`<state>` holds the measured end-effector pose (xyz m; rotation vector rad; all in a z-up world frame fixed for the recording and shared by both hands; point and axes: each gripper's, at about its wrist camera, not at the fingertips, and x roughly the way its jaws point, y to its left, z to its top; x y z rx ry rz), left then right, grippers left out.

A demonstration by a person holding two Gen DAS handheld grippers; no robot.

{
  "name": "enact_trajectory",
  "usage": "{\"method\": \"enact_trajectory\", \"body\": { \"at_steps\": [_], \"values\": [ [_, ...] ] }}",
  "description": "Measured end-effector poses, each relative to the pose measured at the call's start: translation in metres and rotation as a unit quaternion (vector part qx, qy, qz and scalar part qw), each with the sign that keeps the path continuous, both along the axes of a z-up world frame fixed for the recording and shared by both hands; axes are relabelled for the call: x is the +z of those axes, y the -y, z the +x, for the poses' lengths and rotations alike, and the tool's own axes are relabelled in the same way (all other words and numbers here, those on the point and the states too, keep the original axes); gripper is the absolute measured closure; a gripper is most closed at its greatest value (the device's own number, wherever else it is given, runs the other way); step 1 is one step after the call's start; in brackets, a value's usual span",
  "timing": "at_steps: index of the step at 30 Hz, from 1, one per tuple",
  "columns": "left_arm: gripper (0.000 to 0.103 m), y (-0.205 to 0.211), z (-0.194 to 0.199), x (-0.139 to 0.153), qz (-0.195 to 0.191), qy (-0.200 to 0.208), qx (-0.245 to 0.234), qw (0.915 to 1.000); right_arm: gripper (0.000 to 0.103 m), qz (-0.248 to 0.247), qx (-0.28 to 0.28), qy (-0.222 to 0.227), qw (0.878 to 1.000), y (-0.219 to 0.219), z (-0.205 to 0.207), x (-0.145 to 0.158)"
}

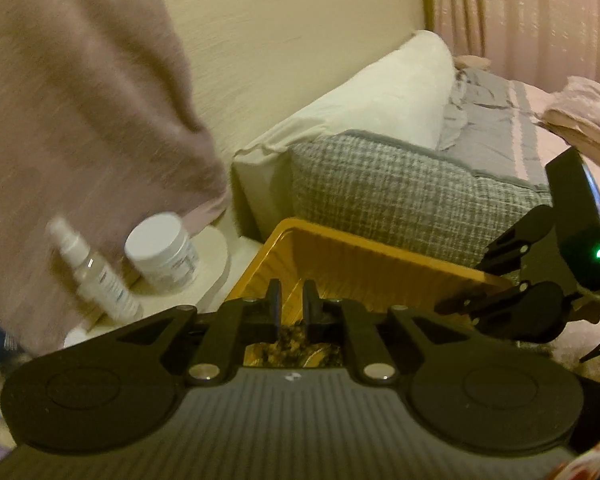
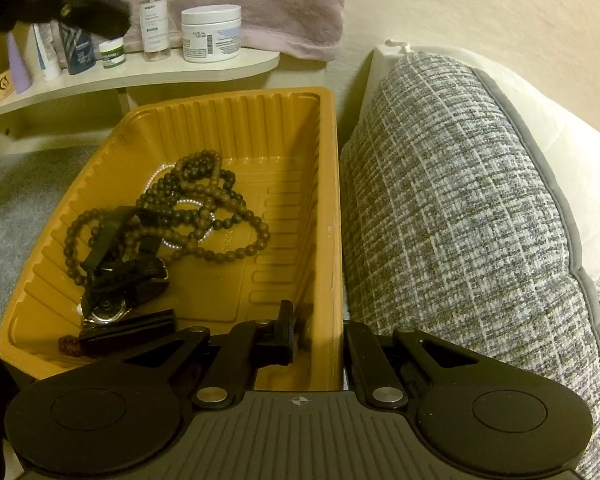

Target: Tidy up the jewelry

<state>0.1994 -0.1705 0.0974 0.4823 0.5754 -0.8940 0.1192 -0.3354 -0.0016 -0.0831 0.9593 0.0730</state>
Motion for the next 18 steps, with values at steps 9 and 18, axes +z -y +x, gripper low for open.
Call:
{"method": "enact_trajectory", "body": {
  "at_steps": [9, 18],
  "values": [
    [0.092, -0.034, -0.008, -0.037, -0.004, -0.035, 0.091, 0.9953, 0.096, 0.001, 0.0, 0.0, 1.0, 0.0, -0.001, -0.001],
    [0.084, -0.057, -0.014, -0.059, -0.005, -0.059, 0.15, 0.9868, 0.096, 0.018, -0.004, 0.0, 1.0, 0.006, -0.004, -0.004]
  ]
}}
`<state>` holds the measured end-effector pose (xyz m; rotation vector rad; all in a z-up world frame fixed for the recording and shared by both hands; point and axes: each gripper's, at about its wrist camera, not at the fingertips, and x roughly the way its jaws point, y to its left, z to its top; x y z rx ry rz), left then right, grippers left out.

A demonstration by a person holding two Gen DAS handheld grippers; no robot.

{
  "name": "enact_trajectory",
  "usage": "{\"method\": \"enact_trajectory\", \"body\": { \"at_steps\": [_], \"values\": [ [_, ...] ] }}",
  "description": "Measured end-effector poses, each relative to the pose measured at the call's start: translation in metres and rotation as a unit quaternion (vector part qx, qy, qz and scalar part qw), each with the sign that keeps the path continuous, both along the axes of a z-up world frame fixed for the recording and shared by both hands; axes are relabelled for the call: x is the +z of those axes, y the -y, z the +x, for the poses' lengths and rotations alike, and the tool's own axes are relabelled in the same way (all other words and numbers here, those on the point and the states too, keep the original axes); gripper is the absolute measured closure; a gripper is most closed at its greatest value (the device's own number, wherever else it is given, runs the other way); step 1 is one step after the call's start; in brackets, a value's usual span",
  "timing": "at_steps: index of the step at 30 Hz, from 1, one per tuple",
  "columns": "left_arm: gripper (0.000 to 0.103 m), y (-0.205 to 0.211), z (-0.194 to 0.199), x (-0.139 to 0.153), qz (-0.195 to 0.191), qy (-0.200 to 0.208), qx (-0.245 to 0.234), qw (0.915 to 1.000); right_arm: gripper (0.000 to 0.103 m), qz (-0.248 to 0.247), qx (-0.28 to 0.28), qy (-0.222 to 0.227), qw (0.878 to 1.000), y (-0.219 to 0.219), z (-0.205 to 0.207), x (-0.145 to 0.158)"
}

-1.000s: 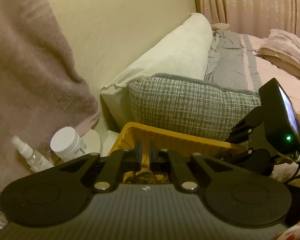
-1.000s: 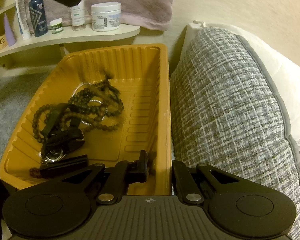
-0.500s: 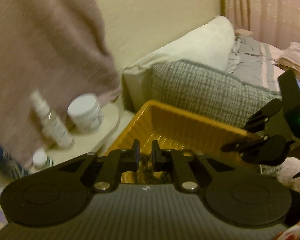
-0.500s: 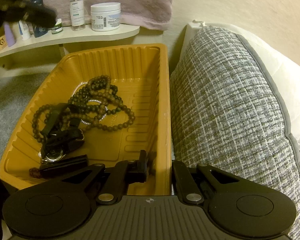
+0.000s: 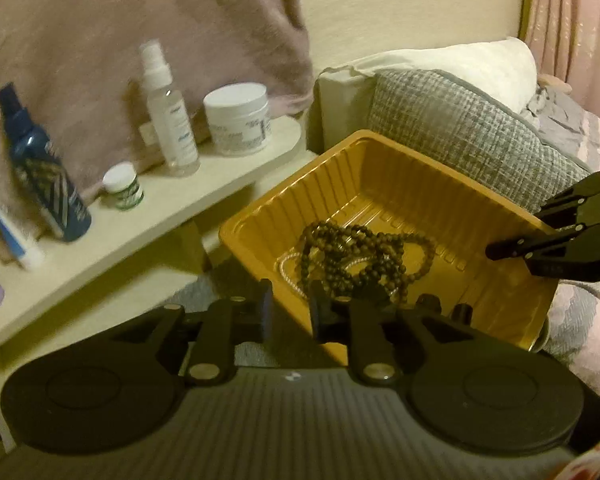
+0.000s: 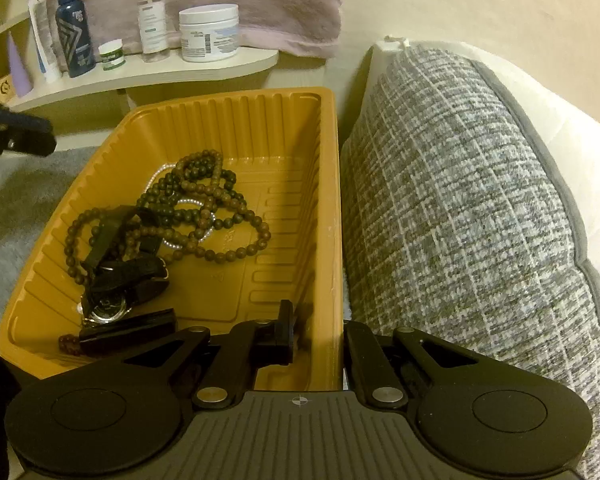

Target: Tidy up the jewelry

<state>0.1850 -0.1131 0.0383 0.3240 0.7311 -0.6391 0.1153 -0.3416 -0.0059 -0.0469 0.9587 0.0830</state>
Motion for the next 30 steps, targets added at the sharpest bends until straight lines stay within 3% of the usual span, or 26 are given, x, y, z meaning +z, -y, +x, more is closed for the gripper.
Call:
{"method": "enact_trajectory", "body": {
  "at_steps": [20, 22, 23, 24, 25, 28, 30],
  "values": [
    [0.064, -0.041, -0.026, -0.01, -0.054, -0.021, 0.095, 0.9938, 0.095, 0.143, -0.013, 0.026, 0.989, 0.047, -0.006, -0.01],
    [0.061, -0.046, -0.03, -0.01, -0.064, -0.021, 0.108, 0.9919, 0.086, 0.156, -0.016, 0.032, 0.987, 0.05, -0.009, -0.008],
    [0.056, -0.047, -0.031, -0.01, -0.068, -0.022, 0.113, 0.991, 0.071, 0.164, -0.015, 0.039, 0.986, 0.051, -0.012, -0.006],
    [0.05, -0.05, -0.034, -0.01, -0.073, -0.022, 0.12, 0.9898, 0.048, 0.17, -0.014, 0.049, 0.984, 0.053, -0.015, -0.004],
    [0.046, -0.052, -0.036, -0.009, -0.077, -0.02, 0.127, 0.9888, 0.039, 0.177, -0.014, 0.061, 0.982, 0.054, -0.018, 0.0],
    [0.038, -0.059, -0.041, -0.009, -0.089, -0.02, 0.145, 0.9851, 0.035, 0.182, -0.015, 0.082, 0.98, 0.058, -0.026, 0.009],
    [0.026, -0.065, -0.045, -0.008, -0.098, -0.02, 0.161, 0.9819, 0.034, 0.182, -0.024, 0.094, 0.979, 0.06, -0.032, 0.017]
  ]
}}
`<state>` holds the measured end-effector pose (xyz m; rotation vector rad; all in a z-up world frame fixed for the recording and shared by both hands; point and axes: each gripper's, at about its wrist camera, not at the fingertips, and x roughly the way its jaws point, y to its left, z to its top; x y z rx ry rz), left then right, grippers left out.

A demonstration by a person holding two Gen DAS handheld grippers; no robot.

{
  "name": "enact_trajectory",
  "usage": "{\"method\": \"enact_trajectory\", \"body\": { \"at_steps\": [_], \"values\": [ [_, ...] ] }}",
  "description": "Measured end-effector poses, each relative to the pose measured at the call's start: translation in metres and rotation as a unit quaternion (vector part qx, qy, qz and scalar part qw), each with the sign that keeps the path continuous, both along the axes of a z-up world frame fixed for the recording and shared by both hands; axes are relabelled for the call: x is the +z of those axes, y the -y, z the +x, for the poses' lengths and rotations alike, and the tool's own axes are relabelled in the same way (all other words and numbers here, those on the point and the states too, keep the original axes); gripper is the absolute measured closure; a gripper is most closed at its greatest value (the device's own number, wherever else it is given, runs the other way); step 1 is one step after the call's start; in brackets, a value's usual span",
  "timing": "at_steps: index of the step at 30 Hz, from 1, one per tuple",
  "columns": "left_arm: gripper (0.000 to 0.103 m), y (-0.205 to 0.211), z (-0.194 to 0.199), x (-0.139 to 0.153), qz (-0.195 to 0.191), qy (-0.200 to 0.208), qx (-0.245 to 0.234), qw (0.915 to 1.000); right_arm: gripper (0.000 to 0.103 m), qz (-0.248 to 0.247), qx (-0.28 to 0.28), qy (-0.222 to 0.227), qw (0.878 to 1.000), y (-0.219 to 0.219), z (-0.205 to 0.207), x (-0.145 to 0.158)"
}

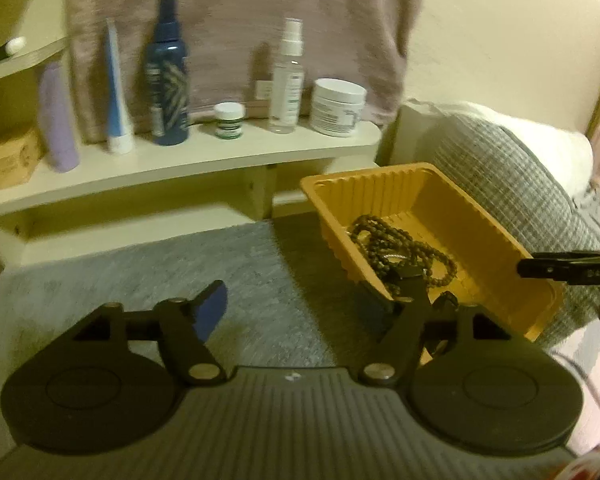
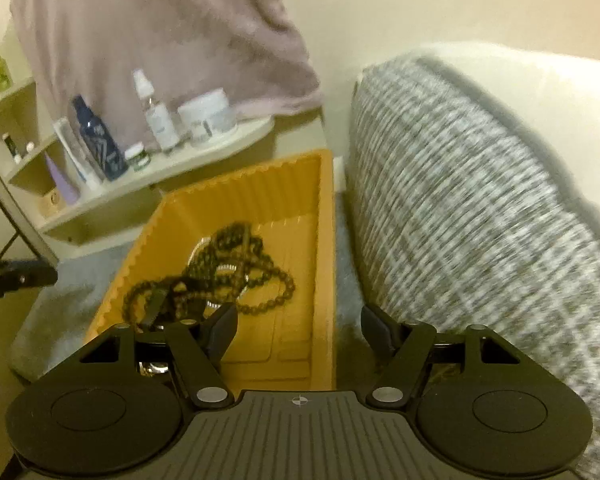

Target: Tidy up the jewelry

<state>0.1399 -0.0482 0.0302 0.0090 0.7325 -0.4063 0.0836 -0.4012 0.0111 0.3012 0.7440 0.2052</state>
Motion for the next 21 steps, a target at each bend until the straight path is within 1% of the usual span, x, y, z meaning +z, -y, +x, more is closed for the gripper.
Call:
{"method": "enact_trajectory", "body": {
  "at_steps": [1, 2, 4, 6, 9, 14, 16, 18, 21],
  "values": [
    [0.021, -0.003, -0.003, 0.001, -0.004, 0.001, 0.01, 0.9999, 0.034, 0.002, -0.006, 0.006, 1.0, 0.0, -0.004, 0.005],
    [0.014, -0.007, -0.006, 0.001, -0.008, 0.003, 0.019, 0.9998, 0.032, 0.003, -0.01, 0.01, 1.0, 0.0, -0.007, 0.009],
    [0.011, -0.012, -0.012, 0.003, -0.014, 0.005, 0.031, 0.9994, 0.028, 0.004, -0.017, 0.014, 1.0, -0.004, -0.014, 0.018],
    [0.003, -0.016, -0.019, 0.004, -0.02, 0.0, 0.041, 0.999, 0.022, 0.002, -0.028, 0.011, 1.0, -0.01, -0.02, 0.026],
    [0.001, -0.019, -0.031, 0.004, -0.023, -0.003, 0.057, 0.9981, 0.019, 0.006, -0.047, -0.007, 0.999, -0.02, -0.026, 0.033],
    [0.001, -0.019, -0.053, 0.001, -0.022, -0.014, 0.073, 0.997, 0.017, 0.009, -0.042, -0.029, 0.999, -0.044, -0.04, 0.04],
    [0.001, -0.019, -0.062, 0.0, -0.02, -0.022, 0.087, 0.9957, 0.016, 0.0, -0.032, -0.042, 0.999, -0.055, -0.047, 0.04],
    [0.001, -0.019, -0.072, -0.002, -0.016, -0.034, 0.1, 0.9943, 0.016, -0.019, -0.025, -0.048, 0.998, -0.066, -0.053, 0.039],
    [0.001, -0.023, -0.085, -0.003, -0.024, -0.041, 0.114, 0.9923, 0.016, -0.049, -0.018, -0.056, 0.997, -0.079, -0.062, 0.037]
  ]
}}
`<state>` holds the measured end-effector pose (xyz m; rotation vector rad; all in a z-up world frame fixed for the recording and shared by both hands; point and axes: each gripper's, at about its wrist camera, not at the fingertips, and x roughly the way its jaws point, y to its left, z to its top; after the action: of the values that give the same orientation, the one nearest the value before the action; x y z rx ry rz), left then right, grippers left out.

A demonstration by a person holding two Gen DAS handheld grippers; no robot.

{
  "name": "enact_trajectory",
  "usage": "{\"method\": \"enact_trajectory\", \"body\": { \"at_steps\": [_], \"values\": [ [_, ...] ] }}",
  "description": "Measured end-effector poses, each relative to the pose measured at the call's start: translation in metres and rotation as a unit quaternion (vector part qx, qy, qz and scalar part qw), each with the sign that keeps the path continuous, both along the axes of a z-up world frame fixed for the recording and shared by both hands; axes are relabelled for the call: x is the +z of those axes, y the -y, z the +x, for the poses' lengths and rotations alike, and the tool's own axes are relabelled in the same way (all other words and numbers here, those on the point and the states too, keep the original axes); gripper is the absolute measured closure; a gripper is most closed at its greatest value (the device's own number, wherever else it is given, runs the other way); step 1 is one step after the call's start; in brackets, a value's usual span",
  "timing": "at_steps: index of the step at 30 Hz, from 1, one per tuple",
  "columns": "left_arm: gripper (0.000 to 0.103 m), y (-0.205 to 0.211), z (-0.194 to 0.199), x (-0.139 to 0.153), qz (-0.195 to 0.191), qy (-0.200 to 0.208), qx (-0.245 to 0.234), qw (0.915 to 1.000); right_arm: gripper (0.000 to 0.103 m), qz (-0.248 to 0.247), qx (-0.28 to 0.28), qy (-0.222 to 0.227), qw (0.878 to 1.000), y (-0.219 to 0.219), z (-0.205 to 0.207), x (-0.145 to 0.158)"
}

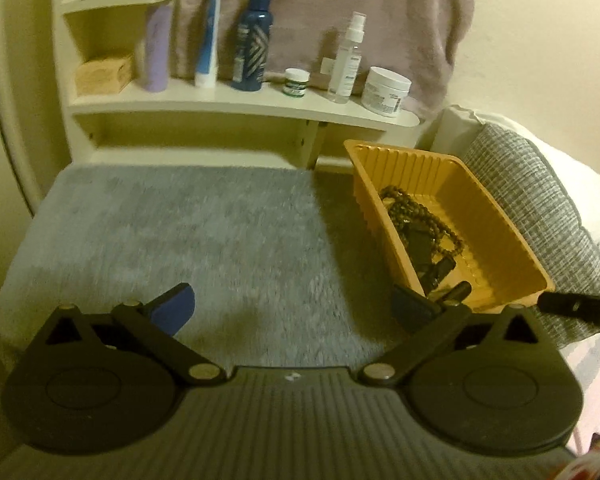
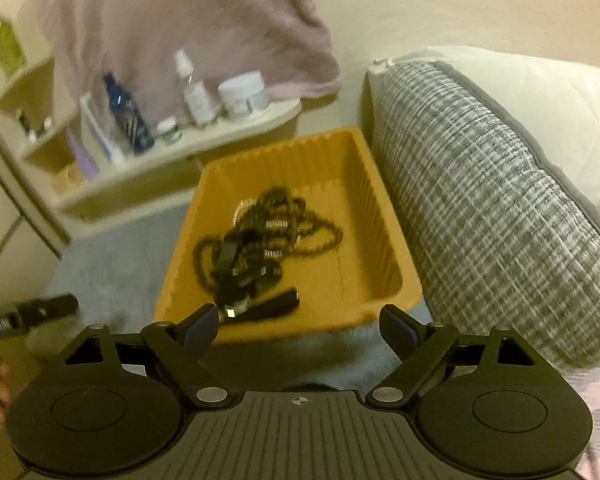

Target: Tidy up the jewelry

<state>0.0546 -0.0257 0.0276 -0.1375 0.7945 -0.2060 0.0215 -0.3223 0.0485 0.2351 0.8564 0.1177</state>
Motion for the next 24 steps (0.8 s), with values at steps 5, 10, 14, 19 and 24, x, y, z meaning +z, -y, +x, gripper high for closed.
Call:
{"method": "enact_trajectory", "body": {
  "at_steps": [5, 10, 14, 19, 24],
  "values": [
    [0.001, -0.003, -0.019, 0.0, 0.01, -0.014, 0.016, 0.9997, 0.016, -0.001, 0.002, -0.005, 1.0, -0.01, -0.014, -0.002],
    [0.001, -0.002, -0.036, 0.0, 0.017, -0.02, 0.018, 0.9995, 0.016, -0.011, 0.016, -0.005, 1.0, -0.025, -0.025, 0.003],
    [0.001, -0.003, -0.049, 0.004, 0.014, -0.016, 0.018, 0.9996, 0.016, -0.031, 0.026, -0.001, 0.999, -0.039, -0.033, 0.006],
    [0.001, -0.001, -0.063, 0.006, 0.01, -0.021, 0.02, 0.9995, 0.016, -0.044, 0.034, 0.001, 0.998, -0.052, -0.041, 0.009],
    [0.001, 0.001, -0.076, 0.009, 0.015, -0.019, 0.019, 0.9995, 0.016, -0.046, 0.044, 0.002, 0.998, -0.064, -0.047, 0.012]
  ]
}}
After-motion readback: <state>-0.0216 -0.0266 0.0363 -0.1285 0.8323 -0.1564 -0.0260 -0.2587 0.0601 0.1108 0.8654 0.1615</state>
